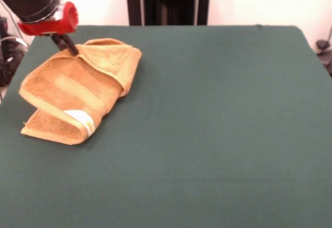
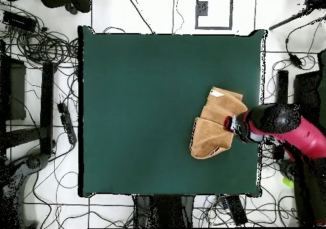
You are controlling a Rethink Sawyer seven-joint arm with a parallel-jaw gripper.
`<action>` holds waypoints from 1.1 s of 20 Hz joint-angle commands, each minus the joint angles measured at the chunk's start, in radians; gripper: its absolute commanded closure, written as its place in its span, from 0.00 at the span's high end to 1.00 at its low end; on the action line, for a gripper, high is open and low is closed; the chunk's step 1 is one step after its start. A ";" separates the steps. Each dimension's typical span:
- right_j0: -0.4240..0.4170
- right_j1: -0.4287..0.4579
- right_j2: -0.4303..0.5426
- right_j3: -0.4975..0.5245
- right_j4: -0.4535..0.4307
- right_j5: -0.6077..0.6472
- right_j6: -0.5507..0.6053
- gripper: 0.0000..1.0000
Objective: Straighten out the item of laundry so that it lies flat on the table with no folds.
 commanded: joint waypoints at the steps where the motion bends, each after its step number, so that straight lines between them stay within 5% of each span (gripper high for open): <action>1: 0.007 0.026 0.189 0.018 -0.080 0.099 -0.301 0.00; 8: -0.019 0.021 0.234 0.043 -0.112 0.087 -0.304 0.00; 19: -0.115 0.000 0.392 0.034 -0.383 0.041 -0.740 0.00; 22: -0.129 0.018 0.407 0.039 -0.345 0.051 -0.664 0.00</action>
